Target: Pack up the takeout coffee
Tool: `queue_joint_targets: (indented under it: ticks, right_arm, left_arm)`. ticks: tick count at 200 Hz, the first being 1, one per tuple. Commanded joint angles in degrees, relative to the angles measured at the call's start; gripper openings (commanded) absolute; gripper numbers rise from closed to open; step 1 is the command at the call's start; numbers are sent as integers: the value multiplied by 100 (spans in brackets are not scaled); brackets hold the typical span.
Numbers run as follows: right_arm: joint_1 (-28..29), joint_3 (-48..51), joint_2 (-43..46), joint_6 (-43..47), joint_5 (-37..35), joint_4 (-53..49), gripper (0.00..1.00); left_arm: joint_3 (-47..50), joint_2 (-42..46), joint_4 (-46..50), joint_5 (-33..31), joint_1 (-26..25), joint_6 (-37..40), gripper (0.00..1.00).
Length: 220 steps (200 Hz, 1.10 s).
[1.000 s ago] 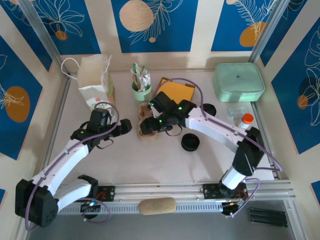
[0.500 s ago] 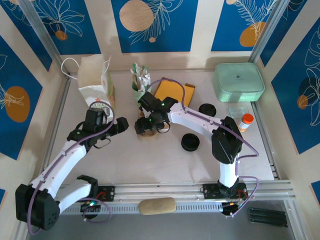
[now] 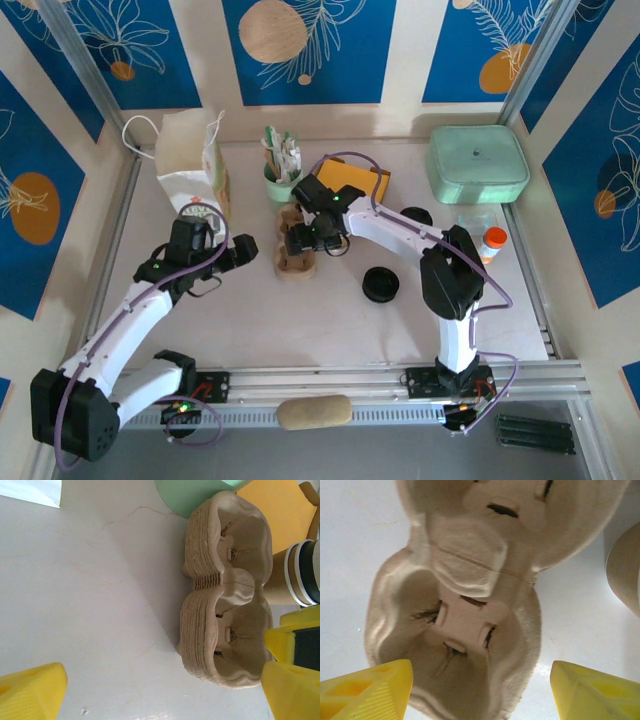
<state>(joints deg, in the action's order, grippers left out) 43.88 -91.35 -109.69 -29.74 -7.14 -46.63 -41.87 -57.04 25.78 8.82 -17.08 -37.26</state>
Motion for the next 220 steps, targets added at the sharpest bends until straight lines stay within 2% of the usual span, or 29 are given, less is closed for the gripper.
queue_joint_targets:
  ticks: [1, 49, 84, 136, 171, 220]
  right_arm:
    - [2, 91, 130, 147, 42, -21, 74]
    - [543, -79, 530, 310, -28, -170, 73]
    - [824, -400, 275, 387, -37, -336, 70]
    - [954, -1059, -425, 563, -131, -649, 61]
    - [951, -1304, -711, 615, -166, -776, 52]
    - [961, -1381, -888, 630, -130, -817, 50]
  left_arm:
    - [56, 52, -116, 128, 45, -45, 99]
    - [46, 21, -139, 172, 47, -34, 100]
    - [103, 8, -206, 173, 46, -51, 99]
    - [221, 299, -79, -126, 53, -160, 99]
    - [345, 602, 92, -430, 122, -347, 99]
    - [435, 764, 93, -416, 205, -414, 100]
